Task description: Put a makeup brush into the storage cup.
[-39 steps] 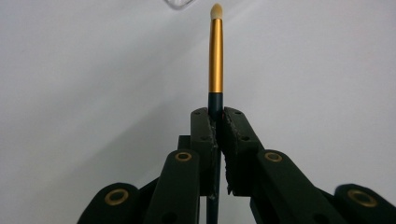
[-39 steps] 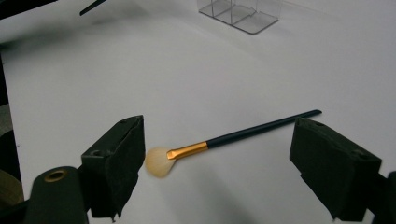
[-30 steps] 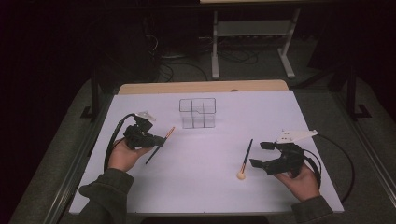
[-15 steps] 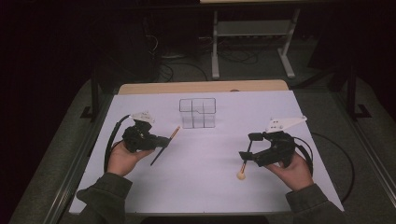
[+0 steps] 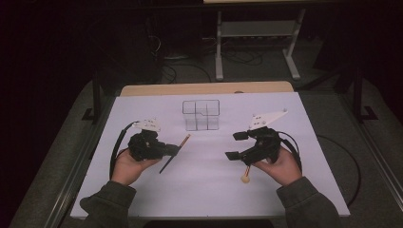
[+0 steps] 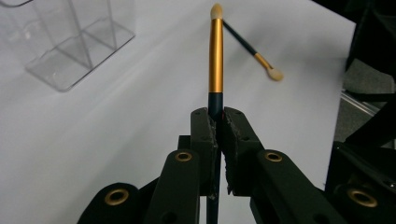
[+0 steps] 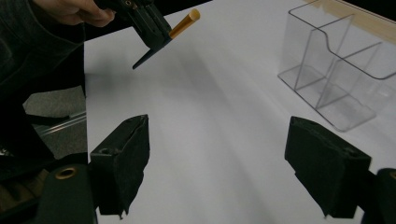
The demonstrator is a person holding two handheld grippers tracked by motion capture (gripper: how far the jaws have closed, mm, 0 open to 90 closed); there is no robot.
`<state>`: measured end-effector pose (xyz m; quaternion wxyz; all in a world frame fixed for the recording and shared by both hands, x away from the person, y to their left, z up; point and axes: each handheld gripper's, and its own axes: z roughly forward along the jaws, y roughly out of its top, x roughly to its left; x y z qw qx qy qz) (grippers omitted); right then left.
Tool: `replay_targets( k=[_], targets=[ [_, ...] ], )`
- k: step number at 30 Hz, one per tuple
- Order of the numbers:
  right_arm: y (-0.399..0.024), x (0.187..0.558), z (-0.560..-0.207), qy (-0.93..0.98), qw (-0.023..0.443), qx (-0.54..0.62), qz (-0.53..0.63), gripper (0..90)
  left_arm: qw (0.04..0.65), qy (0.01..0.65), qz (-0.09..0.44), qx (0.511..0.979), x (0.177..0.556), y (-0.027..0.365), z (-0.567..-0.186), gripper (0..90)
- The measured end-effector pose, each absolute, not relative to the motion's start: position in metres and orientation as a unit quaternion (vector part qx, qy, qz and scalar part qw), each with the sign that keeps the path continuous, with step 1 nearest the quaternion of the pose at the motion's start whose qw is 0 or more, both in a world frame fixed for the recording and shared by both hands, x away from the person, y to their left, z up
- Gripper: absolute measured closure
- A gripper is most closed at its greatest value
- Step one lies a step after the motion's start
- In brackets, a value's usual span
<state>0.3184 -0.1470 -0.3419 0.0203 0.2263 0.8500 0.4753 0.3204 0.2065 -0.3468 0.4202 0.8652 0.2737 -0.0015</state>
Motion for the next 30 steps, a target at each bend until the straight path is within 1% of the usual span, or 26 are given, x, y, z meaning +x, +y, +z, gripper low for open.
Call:
replay_targets(
  k=[7,14,20,26,27,28,30],
  targets=[
    [-0.128,0.32,-0.339,0.857,0.004,0.202,0.474,24.9,0.443,0.237,-0.009,0.865,0.311,0.197,-0.347,83.1],
    [-0.115,0.323,-0.337,0.856,-0.016,0.182,0.483,28.9,0.442,0.204,-0.011,0.873,0.304,0.184,-0.349,83.1],
    [-0.106,0.323,-0.338,0.861,-0.032,0.166,0.48,35.8,0.436,0.181,-0.014,0.881,0.299,0.174,-0.352,83.1],
    [-0.099,0.323,-0.341,0.861,-0.05,0.152,0.482,39.7,0.437,0.16,-0.018,0.885,0.295,0.165,-0.352,83.1],
    [-0.097,0.323,-0.342,0.861,-0.059,0.148,0.484,43.5,0.436,0.156,-0.018,0.886,0.294,0.164,-0.352,83.1],
    [-0.097,0.323,-0.342,0.861,-0.059,0.148,0.484,43.5,0.437,0.154,-0.018,0.886,0.294,0.163,-0.352,83.1],
    [-0.096,0.323,-0.343,0.859,-0.071,0.144,0.486,46.8,0.435,0.151,-0.018,0.888,0.293,0.161,-0.352,83.1]
  ],
)
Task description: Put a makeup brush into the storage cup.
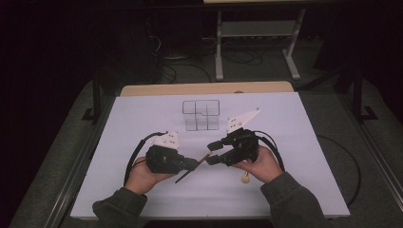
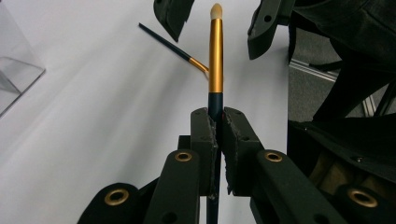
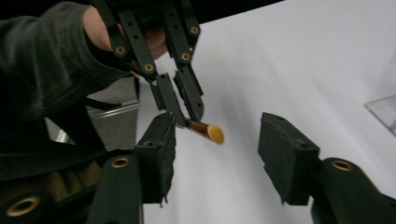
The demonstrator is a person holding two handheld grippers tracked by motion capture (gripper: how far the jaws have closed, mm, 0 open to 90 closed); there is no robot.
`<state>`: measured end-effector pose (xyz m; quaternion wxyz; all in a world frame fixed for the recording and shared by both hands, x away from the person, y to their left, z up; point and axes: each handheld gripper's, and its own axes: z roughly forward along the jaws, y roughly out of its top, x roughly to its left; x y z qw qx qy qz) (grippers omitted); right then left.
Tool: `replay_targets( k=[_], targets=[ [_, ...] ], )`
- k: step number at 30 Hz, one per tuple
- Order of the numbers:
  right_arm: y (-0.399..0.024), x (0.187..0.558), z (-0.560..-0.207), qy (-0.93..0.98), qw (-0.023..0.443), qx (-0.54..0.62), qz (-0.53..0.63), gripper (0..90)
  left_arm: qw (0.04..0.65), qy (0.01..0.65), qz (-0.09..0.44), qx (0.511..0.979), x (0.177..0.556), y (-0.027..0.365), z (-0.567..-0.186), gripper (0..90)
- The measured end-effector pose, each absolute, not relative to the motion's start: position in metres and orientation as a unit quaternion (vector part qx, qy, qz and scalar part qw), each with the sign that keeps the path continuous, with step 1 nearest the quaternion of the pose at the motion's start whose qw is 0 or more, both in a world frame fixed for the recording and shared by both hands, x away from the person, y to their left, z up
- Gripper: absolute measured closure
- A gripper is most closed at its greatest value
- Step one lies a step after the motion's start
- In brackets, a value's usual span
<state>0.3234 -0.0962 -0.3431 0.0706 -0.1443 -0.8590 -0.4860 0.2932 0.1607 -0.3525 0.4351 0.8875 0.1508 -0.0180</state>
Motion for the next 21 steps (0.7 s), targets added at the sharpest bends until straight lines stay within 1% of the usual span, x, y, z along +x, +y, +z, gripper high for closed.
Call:
replay_targets(
  k=[1,2,3,4,5,7,9,11,12,16,19,21],
  targets=[
    [-0.0952,0.324,-0.3444,-0.858,0.077,-0.138,-0.489,50.0,0.436,0.15,-0.019,0.887,0.2931,0.1599,-0.3529,83.1],
    [-0.0952,0.324,-0.3444,-0.858,0.077,-0.138,-0.489,50.0,0.435,0.147,-0.019,0.888,0.2934,0.1595,-0.3529,83.1],
    [-0.0947,0.3242,-0.345,-0.858,0.082,-0.137,-0.488,53.9,0.435,0.145,-0.018,0.889,0.2935,0.1592,-0.353,83.1],
    [-0.0942,0.3242,-0.3457,-0.859,0.087,-0.136,-0.487,55.9,0.436,0.145,-0.02,0.888,0.2933,0.1587,-0.3531,83.1],
    [-0.0934,0.3246,-0.3472,-0.86,0.093,-0.135,-0.483,61.5,0.437,0.145,-0.021,0.887,0.2932,0.1583,-0.3532,83.1],
    [-0.0932,0.3246,-0.3476,-0.86,0.095,-0.133,-0.483,62.7,0.438,0.142,-0.021,0.887,0.293,0.1576,-0.3537,83.1],
    [-0.0927,0.3249,-0.3488,-0.861,0.098,-0.131,-0.482,67.1,0.437,0.141,-0.02,0.888,0.292,0.1573,-0.354,83.1],
    [-0.0927,0.3254,-0.3503,-0.858,0.108,-0.127,-0.486,73.4,0.436,0.136,-0.019,0.889,0.2915,0.157,-0.3543,83.1],
    [-0.0929,0.3255,-0.3514,-0.86,0.11,-0.126,-0.481,78.6,0.437,0.136,-0.019,0.889,0.2916,0.1571,-0.3545,83.1],
    [-0.0927,0.3254,-0.3528,-0.859,0.116,-0.123,-0.484,81.4,0.435,0.134,-0.021,0.89,0.2915,0.1564,-0.3554,83.1],
    [-0.0912,0.3248,-0.3524,-0.856,0.13,-0.116,-0.487,83.5,0.428,0.126,-0.017,0.895,0.2885,0.1525,-0.3565,83.1],
    [-0.0896,0.3231,-0.3517,-0.86,0.124,-0.111,-0.483,83.6,0.425,0.122,-0.016,0.897,0.2884,0.152,-0.3568,82.9]
  ],
)
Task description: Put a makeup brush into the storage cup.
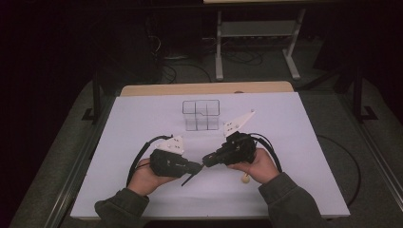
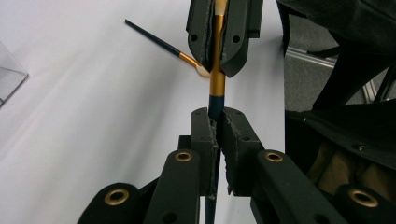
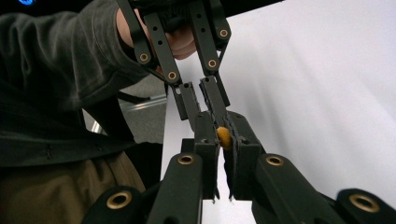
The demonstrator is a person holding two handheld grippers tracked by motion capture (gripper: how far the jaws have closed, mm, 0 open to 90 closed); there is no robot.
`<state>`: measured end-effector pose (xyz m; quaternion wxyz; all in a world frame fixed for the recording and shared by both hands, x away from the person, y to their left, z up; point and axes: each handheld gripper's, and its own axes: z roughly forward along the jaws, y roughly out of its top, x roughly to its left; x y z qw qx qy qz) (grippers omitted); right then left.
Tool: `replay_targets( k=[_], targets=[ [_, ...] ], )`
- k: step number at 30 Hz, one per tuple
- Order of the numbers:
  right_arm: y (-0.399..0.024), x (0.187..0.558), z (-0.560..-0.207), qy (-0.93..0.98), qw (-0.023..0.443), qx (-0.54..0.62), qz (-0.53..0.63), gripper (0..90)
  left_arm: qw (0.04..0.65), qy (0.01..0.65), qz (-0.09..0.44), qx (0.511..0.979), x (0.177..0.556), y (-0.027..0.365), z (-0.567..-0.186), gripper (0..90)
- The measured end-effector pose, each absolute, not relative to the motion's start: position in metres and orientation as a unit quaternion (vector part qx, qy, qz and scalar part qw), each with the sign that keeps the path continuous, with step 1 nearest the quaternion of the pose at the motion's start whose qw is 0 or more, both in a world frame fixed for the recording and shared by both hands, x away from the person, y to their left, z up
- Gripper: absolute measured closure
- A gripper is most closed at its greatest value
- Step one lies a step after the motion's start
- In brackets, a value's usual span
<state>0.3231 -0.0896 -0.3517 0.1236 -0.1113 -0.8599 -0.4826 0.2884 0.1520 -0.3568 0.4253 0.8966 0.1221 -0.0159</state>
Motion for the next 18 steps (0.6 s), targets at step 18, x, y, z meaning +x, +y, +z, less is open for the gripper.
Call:
replay_targets(
  k=[18],
  targets=[
    [-0.081,0.32,-0.34,-0.882,0.104,-0.079,-0.453,83.6,0.408,0.122,-0.029,0.904,0.29,0.143,-0.356,78.8]
  ],
)
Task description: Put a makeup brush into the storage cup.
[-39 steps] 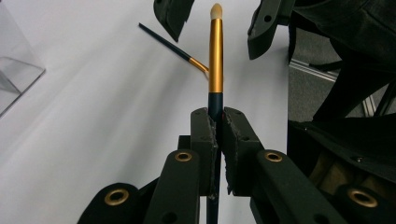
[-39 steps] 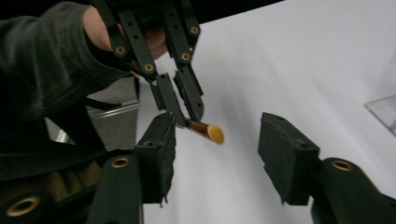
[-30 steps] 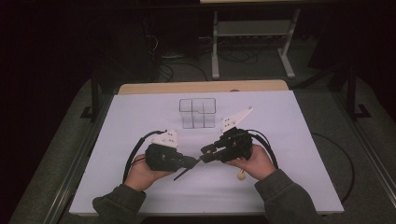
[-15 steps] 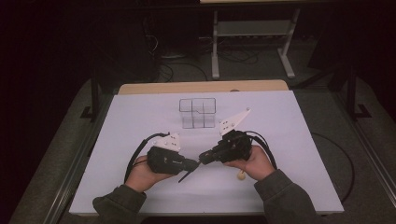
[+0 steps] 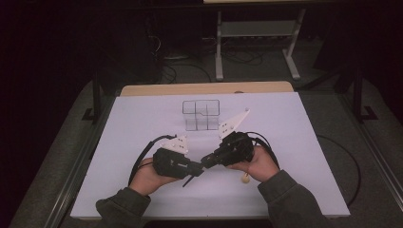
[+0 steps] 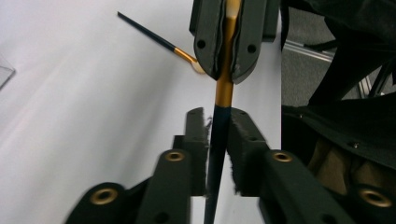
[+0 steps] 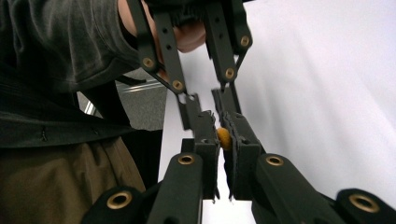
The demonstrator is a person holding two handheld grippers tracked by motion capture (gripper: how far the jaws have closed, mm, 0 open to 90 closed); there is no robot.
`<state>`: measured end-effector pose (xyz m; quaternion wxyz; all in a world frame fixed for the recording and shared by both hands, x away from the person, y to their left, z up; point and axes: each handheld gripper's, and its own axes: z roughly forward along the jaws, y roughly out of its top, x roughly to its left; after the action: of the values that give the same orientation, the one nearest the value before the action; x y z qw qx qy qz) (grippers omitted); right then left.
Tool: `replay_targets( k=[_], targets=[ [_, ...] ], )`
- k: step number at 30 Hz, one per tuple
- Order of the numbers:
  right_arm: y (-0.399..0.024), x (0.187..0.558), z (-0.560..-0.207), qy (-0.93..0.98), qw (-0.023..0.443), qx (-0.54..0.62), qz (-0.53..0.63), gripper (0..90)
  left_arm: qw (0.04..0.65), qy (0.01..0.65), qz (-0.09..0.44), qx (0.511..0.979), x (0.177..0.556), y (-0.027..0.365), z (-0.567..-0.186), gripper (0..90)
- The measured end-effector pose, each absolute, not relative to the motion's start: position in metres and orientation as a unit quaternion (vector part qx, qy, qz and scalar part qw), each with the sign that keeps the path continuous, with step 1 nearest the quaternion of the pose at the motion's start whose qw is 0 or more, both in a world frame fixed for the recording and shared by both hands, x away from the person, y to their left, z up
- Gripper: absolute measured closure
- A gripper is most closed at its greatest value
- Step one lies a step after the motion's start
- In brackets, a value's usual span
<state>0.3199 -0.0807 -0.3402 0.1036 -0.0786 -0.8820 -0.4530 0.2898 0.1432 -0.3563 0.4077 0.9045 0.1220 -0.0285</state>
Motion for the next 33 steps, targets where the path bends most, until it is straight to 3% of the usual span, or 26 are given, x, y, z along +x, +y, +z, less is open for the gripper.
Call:
replay_targets(
  k=[7,9,12,33],
  targets=[
    [-0.082,0.319,-0.339,-0.881,0.103,-0.089,-0.454,81.8,0.415,0.121,-0.033,0.901,0.291,0.143,-0.356,82.9],
    [-0.084,0.319,-0.339,-0.877,0.1,-0.091,-0.462,70.5,0.425,0.13,-0.035,0.895,0.291,0.144,-0.356,83.0],
    [-0.09,0.319,-0.338,-0.872,0.091,-0.103,-0.47,61.7,0.426,0.13,-0.031,0.895,0.294,0.148,-0.356,83.1],
    [-0.162,0.312,-0.358,-0.845,0.037,-0.183,-0.501,41.0,0.474,0.168,-0.044,0.863,0.319,0.164,-0.353,83.1]
  ],
)
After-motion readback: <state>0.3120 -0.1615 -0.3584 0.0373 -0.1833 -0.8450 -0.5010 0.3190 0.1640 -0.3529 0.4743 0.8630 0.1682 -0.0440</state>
